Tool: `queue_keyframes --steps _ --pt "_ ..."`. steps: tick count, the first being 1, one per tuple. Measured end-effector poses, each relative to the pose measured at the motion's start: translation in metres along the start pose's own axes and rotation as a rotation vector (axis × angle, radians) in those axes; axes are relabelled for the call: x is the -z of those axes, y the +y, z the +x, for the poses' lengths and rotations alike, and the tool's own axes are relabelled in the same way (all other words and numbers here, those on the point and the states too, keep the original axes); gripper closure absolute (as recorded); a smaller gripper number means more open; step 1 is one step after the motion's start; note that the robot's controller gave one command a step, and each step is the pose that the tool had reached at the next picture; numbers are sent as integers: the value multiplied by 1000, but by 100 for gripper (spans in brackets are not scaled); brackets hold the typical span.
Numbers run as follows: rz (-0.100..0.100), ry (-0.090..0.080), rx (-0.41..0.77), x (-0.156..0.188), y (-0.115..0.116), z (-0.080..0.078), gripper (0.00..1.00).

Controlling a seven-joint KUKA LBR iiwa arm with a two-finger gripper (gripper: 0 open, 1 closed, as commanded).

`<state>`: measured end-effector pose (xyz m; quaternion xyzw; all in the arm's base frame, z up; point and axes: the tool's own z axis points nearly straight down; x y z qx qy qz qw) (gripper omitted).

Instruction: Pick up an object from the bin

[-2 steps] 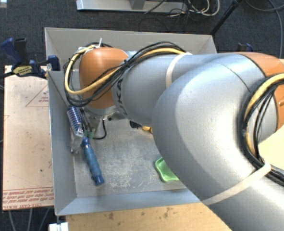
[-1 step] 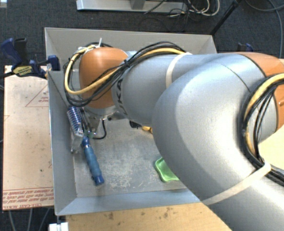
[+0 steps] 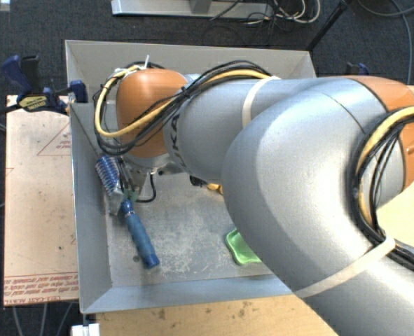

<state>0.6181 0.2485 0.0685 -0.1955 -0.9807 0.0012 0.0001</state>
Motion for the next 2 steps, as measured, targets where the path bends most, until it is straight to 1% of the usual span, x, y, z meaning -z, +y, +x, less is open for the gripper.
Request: queue_keyframes --steps 1,2 --pt "-9 -6 1 90 1 -2 100" --pt "-5 -1 3 102 2 -2 100"
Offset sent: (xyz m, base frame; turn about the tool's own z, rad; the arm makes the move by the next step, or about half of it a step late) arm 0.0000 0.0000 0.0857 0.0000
